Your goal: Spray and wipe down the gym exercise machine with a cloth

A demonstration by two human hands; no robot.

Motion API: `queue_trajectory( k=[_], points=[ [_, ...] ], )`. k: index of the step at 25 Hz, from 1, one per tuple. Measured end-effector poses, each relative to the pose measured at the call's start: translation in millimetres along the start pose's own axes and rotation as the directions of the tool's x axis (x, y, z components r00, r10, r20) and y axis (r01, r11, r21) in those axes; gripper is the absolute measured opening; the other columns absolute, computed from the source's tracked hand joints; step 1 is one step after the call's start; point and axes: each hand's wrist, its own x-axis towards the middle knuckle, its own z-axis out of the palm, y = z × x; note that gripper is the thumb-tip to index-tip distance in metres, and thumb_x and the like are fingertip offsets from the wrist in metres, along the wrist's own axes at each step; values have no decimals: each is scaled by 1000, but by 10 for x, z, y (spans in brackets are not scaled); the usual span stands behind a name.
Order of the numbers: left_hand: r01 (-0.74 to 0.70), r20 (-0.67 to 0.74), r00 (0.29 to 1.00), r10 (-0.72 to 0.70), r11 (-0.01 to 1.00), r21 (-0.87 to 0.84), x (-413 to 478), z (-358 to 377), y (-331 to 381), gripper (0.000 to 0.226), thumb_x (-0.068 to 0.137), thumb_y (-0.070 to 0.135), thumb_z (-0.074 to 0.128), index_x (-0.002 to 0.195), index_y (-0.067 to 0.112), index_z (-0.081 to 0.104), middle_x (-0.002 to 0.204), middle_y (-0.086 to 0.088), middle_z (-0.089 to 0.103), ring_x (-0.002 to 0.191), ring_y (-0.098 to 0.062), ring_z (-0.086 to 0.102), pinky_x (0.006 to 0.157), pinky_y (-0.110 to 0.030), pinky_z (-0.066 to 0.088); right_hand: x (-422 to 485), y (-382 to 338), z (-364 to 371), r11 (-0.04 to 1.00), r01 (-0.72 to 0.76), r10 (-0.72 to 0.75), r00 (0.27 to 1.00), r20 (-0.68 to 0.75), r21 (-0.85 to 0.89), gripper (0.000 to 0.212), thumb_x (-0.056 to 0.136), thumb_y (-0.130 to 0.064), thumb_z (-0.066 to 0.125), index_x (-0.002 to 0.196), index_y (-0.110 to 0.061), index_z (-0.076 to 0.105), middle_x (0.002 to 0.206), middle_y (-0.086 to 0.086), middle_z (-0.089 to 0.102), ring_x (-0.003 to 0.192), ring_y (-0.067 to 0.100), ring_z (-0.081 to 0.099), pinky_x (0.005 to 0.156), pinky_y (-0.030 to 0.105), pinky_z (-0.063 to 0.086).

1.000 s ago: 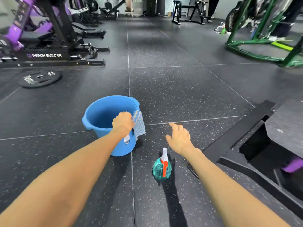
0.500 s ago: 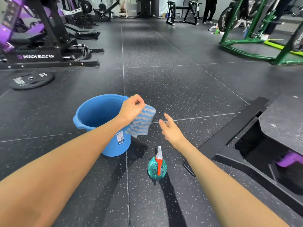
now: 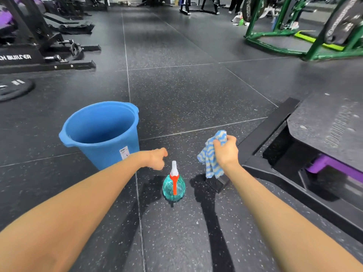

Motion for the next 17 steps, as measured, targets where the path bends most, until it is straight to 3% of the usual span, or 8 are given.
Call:
queue_trajectory(
  k=[2,4,7,8,10,13,17],
  points=[
    [24,281,959,-45,997,79,29,203,-131,77,91,11,62,154,14,17,158,-7,25,141,-27,32,114,-40,33,8,159,-96,998,-64,64,997,-31,-16,34,100,-19,44,129,-4,34,119,15,54,91,22,48,74,27,34],
    [-23,358,932,61,994,-110,49,390,-173,87,89,25,70,154,20,14,159,1,22,145,-21,26,117,-36,26,-1,262,-164,995,-89,87,994,-60,-37,35,100,-19,44,129,-3,33,122,17,53,91,22,47,75,27,35],
    [-178,123,960,252,887,-426,204,615,-171,91,91,20,68,155,26,5,154,11,22,138,-10,28,111,-26,30,20,408,-220,991,-120,115,990,-85,-59,36,100,-19,43,130,-2,33,120,17,53,89,21,47,74,29,35],
    [-216,26,966,258,855,-471,263,662,-158,85,93,18,65,155,27,7,152,8,28,131,-9,36,104,-24,36,25,450,-241,990,-126,120,989,-84,-68,36,100,-19,42,130,-2,33,119,17,53,88,22,47,73,29,35],
    [-217,-110,976,187,809,-546,356,711,-115,63,97,26,58,152,31,27,137,4,50,105,-10,52,82,-21,44,37,552,-303,985,-140,131,987,-88,-100,35,100,-18,42,129,-2,33,119,19,53,88,23,48,73,30,36],
    [-251,-209,966,152,743,-621,458,767,10,45,96,32,59,141,32,50,129,9,61,105,-7,57,73,-12,44,25,668,-434,973,-152,137,986,-92,-176,34,99,-18,43,128,-1,36,114,15,52,90,24,47,74,30,36],
    [-305,-239,952,190,580,-755,471,720,444,39,90,28,68,128,20,61,114,5,69,92,-2,61,73,-15,43,-18,680,-628,955,-140,138,990,-29,-260,22,96,-16,44,118,-12,45,101,9,51,87,23,47,72,28,35]
  ],
)
